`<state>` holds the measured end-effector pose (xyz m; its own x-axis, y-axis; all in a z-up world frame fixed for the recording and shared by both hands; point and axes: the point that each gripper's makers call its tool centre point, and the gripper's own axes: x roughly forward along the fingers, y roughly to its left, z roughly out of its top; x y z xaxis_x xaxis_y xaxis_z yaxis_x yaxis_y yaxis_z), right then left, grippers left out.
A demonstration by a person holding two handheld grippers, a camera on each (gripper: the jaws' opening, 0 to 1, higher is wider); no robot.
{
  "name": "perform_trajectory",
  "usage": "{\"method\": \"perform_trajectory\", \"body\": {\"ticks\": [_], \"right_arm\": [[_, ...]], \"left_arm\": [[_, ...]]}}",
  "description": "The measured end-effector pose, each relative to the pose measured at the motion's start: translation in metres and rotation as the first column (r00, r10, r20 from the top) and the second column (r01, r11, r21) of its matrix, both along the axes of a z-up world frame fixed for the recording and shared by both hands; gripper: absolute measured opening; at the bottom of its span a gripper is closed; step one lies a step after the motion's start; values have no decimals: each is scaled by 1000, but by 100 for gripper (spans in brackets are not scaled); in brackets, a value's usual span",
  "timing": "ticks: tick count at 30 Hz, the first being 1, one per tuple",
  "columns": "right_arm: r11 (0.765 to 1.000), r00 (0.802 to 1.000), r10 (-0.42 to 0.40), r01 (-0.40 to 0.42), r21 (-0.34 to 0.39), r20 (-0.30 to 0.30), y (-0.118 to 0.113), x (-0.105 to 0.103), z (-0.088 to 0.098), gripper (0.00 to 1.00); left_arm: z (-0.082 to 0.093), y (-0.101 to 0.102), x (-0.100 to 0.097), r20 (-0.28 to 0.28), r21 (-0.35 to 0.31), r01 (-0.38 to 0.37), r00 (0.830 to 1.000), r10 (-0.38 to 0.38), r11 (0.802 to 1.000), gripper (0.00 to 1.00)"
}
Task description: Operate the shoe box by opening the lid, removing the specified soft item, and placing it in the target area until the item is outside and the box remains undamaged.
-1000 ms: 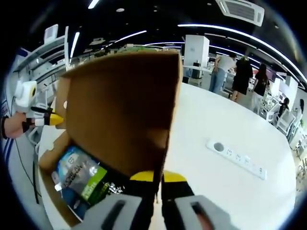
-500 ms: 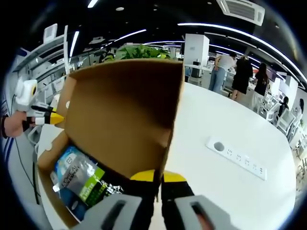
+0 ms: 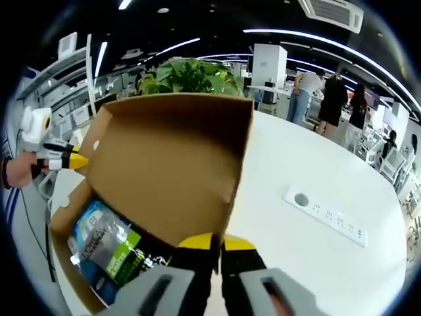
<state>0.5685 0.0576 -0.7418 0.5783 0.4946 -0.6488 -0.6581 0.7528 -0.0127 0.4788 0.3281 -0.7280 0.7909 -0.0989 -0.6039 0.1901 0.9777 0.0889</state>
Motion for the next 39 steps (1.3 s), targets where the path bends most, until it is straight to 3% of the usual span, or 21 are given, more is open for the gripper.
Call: {"method": "perform_trajectory", "body": {"ticks": [18, 39], "right_arm": [[1000, 1000, -14, 14, 1, -12, 1, 4, -5, 0], [1000, 999, -28, 28, 8, -26, 2, 7, -9, 0]], "left_arm": [[-5, 1, 9, 1, 52, -7, 1000, 7, 999, 7], [-10, 4, 15, -13, 63, -9, 1000, 10, 998, 8]]}}
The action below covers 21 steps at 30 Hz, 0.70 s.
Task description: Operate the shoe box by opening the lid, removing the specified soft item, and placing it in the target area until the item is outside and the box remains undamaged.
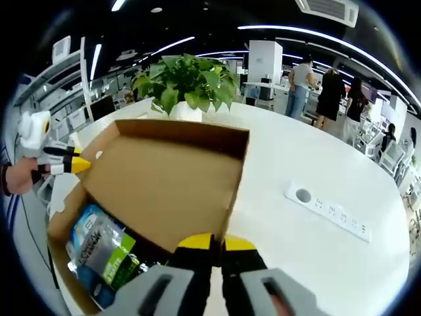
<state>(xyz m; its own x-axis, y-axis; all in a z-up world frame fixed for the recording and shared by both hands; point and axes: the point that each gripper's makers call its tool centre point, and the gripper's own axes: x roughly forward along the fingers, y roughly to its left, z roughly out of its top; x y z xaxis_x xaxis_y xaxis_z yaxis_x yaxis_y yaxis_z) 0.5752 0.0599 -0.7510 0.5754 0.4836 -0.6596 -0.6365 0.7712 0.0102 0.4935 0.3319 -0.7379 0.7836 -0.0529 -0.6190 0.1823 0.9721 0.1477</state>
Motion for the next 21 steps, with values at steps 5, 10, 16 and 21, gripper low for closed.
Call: {"method": "perform_trajectory", "body": {"ticks": [5, 10, 16, 21], "right_arm": [[1000, 1000, -1, 1, 6, -6, 0, 0, -1, 0], [1000, 1000, -6, 6, 7, -11, 0, 1, -2, 0], [1000, 1000, -7, 7, 11, -14, 0, 1, -3, 0], [1000, 1000, -9, 9, 13, -18, 0, 1, -4, 0]], "left_arm": [[-2, 0, 2, -4, 3, -5, 1000, 5, 1000, 9], [-4, 0, 3, -10, 6, -4, 1000, 4, 1000, 9], [-5, 0, 3, -13, 8, -3, 1000, 3, 1000, 10], [-8, 0, 5, -21, 14, -2, 1000, 2, 1000, 10]]}}
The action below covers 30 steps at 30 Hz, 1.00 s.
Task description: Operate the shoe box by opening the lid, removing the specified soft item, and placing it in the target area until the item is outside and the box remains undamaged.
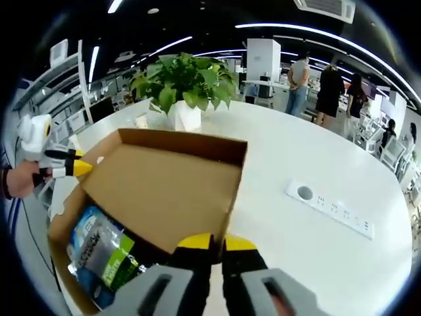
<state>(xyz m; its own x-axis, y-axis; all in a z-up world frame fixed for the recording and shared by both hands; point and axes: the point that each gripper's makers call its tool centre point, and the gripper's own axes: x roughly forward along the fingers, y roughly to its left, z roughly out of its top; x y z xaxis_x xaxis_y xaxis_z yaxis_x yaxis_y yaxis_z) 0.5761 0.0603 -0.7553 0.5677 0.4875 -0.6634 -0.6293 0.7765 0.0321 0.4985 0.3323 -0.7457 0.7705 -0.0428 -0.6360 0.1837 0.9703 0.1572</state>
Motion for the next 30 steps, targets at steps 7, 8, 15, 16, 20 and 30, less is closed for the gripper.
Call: {"method": "perform_trajectory", "body": {"ticks": [7, 8, 15, 16, 20, 30], "right_arm": [[1000, 1000, -4, 4, 4, -2, 0, 1, -1, 0], [1000, 1000, -3, 3, 2, -2, 0, 1, -2, 0], [1000, 1000, -3, 3, 4, -5, 0, 2, -2, 0], [1000, 1000, -5, 5, 5, -6, 0, 2, -2, 0], [1000, 1000, -5, 5, 4, -7, 1, 1, -3, 0], [1000, 1000, -13, 13, 4, -11, 1, 1, -4, 0]], "left_arm": [[-3, 0, 2, -6, 19, 0, 1000, 0, 1000, 11], [-3, 0, 2, -8, 22, 1, 1000, -1, 1000, 11], [-5, 1, 3, -16, 29, 2, 1000, -2, 1000, 11], [-5, 1, 3, -17, 29, 2, 1000, -2, 1000, 11], [-6, 1, 4, -21, 27, 4, 1000, -3, 1000, 11], [-6, 1, 4, -22, 34, 10, 1000, -9, 999, 11]]}}
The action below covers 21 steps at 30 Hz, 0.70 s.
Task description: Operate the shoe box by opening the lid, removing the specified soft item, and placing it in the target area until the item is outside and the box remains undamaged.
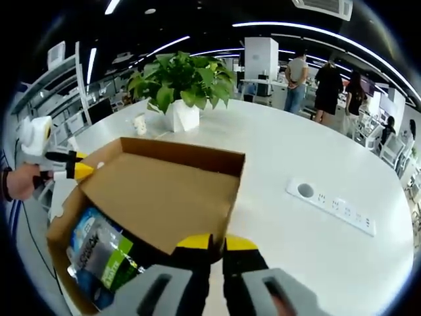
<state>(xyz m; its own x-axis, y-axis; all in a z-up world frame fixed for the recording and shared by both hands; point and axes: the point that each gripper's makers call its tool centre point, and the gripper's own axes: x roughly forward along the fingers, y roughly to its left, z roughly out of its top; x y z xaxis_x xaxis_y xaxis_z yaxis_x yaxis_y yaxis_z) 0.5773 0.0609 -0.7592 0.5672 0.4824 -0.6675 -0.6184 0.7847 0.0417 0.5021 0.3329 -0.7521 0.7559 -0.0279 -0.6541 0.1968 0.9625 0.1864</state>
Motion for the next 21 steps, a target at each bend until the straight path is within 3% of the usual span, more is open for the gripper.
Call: {"method": "perform_trajectory", "body": {"ticks": [21], "right_arm": [[1000, 1000, -5, 5, -3, -25, 0, -1, -6, 1]], "left_arm": [[-3, 1, 3, -21, 17, 4, 1000, -3, 1000, 12]]}}
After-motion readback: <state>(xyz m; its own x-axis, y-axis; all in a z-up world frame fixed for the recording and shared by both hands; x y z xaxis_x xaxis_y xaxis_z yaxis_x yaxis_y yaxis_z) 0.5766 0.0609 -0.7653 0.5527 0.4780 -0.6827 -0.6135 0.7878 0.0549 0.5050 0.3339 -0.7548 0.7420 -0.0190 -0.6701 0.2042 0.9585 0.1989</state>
